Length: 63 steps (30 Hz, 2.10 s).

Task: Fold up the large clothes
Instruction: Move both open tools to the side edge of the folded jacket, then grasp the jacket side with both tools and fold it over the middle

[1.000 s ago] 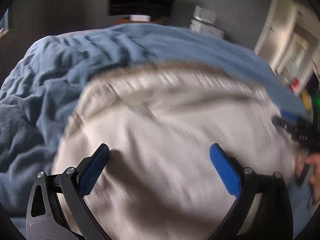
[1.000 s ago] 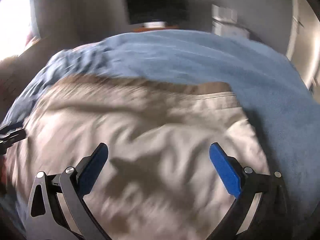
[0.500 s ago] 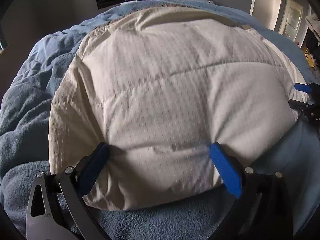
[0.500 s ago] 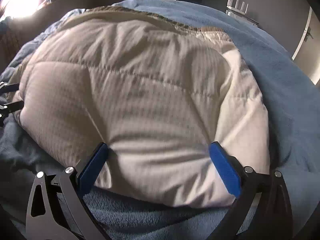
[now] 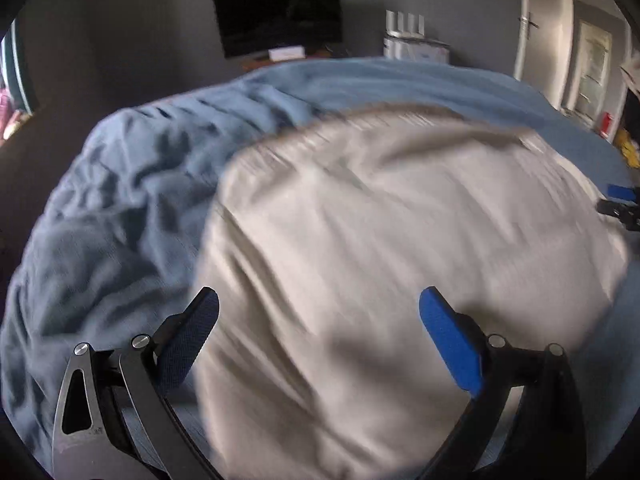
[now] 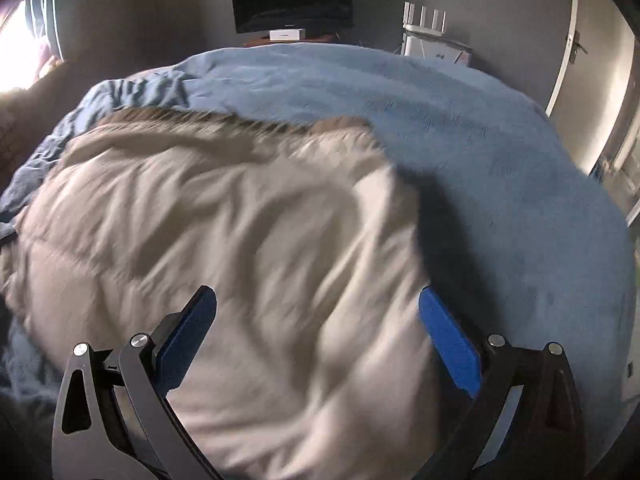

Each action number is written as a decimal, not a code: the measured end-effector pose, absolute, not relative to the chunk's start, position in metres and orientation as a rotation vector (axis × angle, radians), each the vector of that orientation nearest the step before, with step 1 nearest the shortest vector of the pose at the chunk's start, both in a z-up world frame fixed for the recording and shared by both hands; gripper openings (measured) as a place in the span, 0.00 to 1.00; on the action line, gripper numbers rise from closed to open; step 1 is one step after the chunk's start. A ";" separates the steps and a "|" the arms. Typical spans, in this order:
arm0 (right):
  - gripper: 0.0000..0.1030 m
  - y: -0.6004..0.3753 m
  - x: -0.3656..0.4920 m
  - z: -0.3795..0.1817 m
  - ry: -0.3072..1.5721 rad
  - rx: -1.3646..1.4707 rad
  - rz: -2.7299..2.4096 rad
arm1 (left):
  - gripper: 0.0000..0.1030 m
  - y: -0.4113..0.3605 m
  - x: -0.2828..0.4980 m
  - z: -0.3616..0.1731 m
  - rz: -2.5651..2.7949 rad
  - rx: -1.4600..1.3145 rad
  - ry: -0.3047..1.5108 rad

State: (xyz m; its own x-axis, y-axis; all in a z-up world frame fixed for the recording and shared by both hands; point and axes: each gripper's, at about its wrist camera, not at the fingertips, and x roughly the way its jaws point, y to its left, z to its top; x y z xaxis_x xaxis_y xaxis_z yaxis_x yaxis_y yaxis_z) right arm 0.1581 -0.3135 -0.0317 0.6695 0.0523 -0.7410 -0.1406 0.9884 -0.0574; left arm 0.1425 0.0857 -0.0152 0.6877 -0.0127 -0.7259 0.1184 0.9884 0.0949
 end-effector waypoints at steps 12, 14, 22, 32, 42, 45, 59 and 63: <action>0.94 -0.352 0.251 -0.065 0.914 -0.087 0.229 | 0.93 0.168 0.239 -0.072 -0.114 -0.041 0.949; 0.92 -0.360 0.254 -0.069 0.914 -0.016 0.253 | 0.80 0.177 0.231 -0.073 -0.189 -0.130 0.917; 0.67 -0.389 0.249 -0.072 0.927 0.211 0.305 | 0.76 0.194 0.219 -0.084 -0.312 -0.312 0.965; 0.66 -0.418 0.263 -0.098 1.032 0.450 0.409 | 0.79 0.203 0.232 -0.105 -0.404 -0.449 1.005; 0.80 -0.428 0.283 -0.112 1.076 0.508 0.417 | 0.86 0.201 0.248 -0.113 -0.443 -0.460 0.984; 0.85 -0.418 0.285 -0.114 1.091 0.479 0.431 | 0.85 0.200 0.249 -0.113 -0.444 -0.465 0.978; 0.09 -0.376 0.228 -0.038 0.726 0.231 0.410 | 0.11 0.180 0.217 -0.046 -0.451 -0.335 0.747; 0.08 -0.365 0.219 -0.008 0.618 0.178 0.413 | 0.11 0.175 0.212 -0.006 -0.468 -0.253 0.677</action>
State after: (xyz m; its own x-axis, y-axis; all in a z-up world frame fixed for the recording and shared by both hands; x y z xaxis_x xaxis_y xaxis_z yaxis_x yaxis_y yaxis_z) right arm 0.2192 -0.3655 -0.0082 0.7371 0.4264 -0.5242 -0.3216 0.9037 0.2829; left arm 0.2120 0.1751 -0.0058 0.6814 -0.4931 -0.5409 0.3321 0.8669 -0.3719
